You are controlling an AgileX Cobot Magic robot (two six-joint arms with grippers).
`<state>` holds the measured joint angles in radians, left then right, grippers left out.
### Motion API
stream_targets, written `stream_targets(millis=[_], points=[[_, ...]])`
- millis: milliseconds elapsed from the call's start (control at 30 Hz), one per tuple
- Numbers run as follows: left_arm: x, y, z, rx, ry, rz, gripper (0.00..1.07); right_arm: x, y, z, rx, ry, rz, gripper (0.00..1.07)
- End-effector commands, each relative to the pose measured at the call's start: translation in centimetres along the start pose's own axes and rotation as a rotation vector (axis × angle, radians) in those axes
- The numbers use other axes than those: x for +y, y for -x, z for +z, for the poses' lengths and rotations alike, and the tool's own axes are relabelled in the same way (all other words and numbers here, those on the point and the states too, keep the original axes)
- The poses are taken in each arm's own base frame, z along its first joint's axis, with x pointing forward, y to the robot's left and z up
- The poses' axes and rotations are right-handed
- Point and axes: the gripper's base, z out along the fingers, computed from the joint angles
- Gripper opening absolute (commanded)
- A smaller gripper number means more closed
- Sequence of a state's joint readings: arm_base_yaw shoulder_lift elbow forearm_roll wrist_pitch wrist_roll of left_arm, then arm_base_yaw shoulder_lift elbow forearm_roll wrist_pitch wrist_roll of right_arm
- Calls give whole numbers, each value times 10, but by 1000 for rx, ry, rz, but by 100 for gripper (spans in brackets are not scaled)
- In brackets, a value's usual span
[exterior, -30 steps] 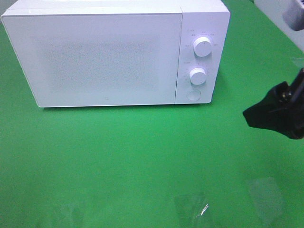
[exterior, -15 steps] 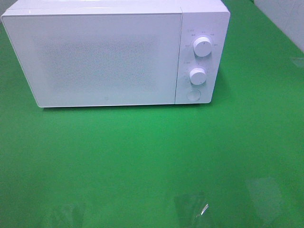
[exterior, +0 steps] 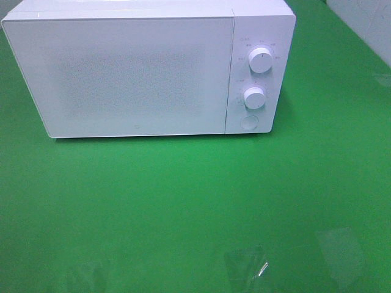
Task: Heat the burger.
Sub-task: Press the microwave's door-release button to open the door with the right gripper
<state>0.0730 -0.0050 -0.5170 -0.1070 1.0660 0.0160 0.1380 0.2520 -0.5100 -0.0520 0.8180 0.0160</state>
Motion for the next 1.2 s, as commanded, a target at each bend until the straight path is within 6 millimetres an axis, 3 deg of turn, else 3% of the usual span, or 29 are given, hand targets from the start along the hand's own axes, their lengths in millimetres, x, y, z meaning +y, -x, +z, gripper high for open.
stream_targets(millis=[33, 433, 567, 1200], points=[[0, 0, 0, -4, 1, -1, 101, 1, -2, -9, -56, -6, 53, 75], [0, 0, 0, -4, 1, -1, 101, 1, -21, -39, -142, -23, 90, 75], [0, 0, 0, -4, 1, -1, 101, 1, -35, -39, -117, -31, 84, 75], [0, 0, 0, -4, 1, -1, 101, 1, -34, -40, -120, -30, 82, 75]])
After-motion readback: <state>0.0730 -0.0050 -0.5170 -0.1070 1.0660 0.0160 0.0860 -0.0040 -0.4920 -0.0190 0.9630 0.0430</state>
